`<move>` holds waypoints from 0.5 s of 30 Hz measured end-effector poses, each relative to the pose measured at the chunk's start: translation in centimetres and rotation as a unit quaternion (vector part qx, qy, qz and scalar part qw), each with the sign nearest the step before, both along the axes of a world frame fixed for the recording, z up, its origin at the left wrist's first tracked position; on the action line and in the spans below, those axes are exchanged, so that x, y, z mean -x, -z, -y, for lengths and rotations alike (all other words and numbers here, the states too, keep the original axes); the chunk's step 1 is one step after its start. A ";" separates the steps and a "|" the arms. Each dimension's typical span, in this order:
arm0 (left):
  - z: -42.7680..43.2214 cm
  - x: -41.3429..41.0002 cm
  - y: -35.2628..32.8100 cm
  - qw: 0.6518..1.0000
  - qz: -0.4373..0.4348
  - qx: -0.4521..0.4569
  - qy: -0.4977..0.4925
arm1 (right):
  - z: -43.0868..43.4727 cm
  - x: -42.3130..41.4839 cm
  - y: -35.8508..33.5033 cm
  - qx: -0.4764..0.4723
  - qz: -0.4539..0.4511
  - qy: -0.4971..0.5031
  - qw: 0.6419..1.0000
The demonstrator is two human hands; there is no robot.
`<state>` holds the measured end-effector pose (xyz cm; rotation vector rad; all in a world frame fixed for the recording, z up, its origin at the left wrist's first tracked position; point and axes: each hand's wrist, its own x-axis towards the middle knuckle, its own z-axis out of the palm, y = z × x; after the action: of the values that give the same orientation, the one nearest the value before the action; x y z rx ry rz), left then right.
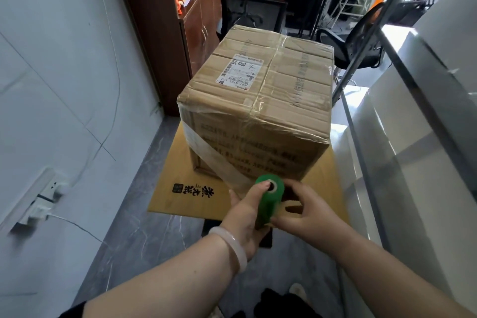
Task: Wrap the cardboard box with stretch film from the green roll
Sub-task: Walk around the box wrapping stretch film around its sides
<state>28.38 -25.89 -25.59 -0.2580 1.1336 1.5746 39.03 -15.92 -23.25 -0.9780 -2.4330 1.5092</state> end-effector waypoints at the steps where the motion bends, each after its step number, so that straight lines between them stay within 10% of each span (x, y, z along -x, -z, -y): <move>1: -0.2 -0.2 -0.1 1.000 -0.006 0.000 -0.002 | -0.3 -0.3 -0.2 0.003 0.000 -0.004 1.000; 15: -5.4 -4.9 -1.6 0.995 -0.020 0.057 -0.075 | -7.3 -2.3 -0.5 -0.070 0.035 -0.156 0.985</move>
<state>33.30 -20.51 -23.94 -0.3961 1.2626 1.6542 41.33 -8.59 -22.79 -0.6572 -2.8044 1.3786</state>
